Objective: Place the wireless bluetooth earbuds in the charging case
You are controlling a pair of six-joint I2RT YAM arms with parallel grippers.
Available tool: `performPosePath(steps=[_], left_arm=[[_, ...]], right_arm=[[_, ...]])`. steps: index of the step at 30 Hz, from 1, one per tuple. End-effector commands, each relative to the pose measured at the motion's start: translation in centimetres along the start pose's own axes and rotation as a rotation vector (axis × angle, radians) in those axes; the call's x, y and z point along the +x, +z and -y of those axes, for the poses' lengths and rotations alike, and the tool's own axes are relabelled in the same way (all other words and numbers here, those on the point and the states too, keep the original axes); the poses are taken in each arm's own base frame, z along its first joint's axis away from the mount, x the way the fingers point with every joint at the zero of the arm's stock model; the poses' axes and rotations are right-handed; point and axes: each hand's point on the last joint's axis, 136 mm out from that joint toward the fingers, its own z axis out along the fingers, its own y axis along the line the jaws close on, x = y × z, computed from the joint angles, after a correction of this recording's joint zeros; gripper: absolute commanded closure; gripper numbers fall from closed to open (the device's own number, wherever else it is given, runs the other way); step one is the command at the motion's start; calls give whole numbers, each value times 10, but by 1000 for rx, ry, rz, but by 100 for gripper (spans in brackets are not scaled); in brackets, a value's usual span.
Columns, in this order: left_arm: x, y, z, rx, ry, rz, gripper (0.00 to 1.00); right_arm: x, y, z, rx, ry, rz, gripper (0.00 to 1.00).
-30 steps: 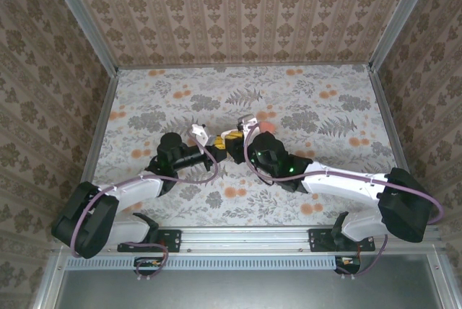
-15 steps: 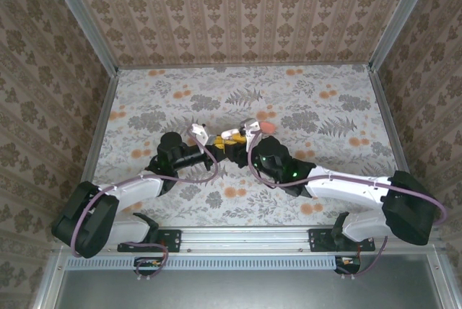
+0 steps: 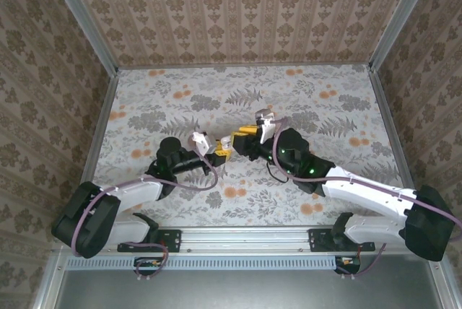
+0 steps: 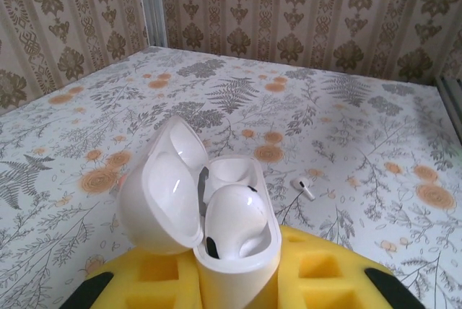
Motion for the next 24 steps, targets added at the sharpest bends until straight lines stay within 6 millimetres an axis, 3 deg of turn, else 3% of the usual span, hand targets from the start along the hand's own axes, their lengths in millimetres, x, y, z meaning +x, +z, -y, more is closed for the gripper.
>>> performPosePath(steps=[1,13,24], left_arm=[[-4,-2,10,28,132,22,93],[32,0,20,-14,323,-109,94],[46,-1,23,-22,358,-176,94]], right_arm=[[10,-7,3,-28,88,-87,57],[50,-29,74,209,218,-408,58],[87,-64,150,526,338,-754,58]])
